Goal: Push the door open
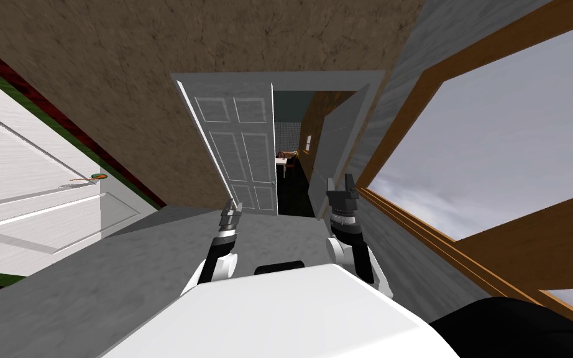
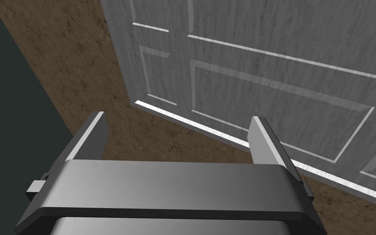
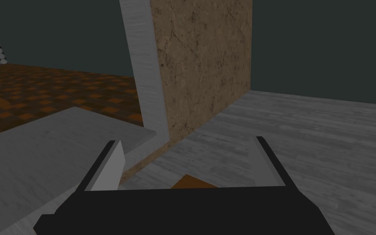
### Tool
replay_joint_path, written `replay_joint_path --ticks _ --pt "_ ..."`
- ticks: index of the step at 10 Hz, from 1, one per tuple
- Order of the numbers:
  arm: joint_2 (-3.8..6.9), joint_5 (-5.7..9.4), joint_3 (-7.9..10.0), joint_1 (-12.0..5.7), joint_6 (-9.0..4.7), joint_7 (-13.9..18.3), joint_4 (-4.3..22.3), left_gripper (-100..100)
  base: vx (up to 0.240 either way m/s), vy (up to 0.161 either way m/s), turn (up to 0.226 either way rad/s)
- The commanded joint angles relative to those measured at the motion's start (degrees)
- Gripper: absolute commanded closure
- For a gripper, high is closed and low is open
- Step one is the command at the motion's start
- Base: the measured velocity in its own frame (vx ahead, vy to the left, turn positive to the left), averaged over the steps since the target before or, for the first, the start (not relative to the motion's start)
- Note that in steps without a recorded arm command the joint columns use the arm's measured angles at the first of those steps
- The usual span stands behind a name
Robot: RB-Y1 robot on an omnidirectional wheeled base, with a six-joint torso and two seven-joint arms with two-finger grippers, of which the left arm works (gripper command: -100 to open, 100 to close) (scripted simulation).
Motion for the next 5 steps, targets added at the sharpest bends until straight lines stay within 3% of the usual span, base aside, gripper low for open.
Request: replay_joint_path --ticks 1,5 --pt "0.08 -0.11 -0.14 -1.28 -0.6 -0.1 2.9 -100 0.091 -0.001 0.003" --pt "0.39 -0.29 -0.43 -4.28 -1.57 -0.3 9.7 -100 0.103 -0.008 0.001"
